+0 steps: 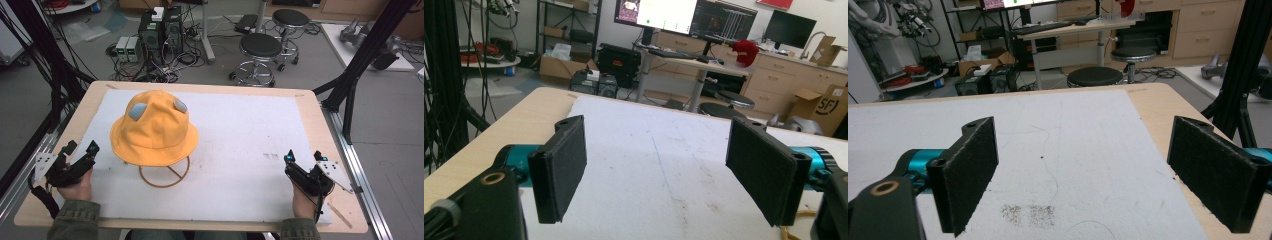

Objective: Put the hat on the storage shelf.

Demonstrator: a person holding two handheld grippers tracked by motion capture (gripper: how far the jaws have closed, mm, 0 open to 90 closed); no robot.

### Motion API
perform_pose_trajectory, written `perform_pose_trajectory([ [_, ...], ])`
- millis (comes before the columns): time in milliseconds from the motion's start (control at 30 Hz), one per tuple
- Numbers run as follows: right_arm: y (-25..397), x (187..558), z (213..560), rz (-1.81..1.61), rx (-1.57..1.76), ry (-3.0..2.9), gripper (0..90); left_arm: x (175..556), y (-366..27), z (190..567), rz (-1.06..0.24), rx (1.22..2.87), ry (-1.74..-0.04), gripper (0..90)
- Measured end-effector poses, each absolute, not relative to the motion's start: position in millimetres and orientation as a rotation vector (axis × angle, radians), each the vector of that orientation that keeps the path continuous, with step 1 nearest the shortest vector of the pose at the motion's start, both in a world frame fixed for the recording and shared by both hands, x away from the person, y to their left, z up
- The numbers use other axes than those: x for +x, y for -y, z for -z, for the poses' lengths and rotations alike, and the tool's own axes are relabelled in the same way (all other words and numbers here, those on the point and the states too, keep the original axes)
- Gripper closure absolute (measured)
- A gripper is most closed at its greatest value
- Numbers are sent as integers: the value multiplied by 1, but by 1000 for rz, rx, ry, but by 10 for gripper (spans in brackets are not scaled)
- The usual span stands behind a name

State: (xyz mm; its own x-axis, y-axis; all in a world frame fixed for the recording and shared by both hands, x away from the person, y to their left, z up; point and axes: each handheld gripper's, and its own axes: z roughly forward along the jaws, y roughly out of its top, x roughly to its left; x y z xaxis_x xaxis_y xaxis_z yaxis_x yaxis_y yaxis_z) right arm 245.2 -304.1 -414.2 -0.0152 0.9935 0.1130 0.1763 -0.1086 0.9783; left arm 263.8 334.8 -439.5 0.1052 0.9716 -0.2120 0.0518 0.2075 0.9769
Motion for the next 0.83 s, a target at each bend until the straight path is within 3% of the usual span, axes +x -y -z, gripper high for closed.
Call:
perform_pose_trajectory([
  [833,302,246,417,-1210,1391,-1303,118,266,-335,440,-950,1135,-1251,245],
])
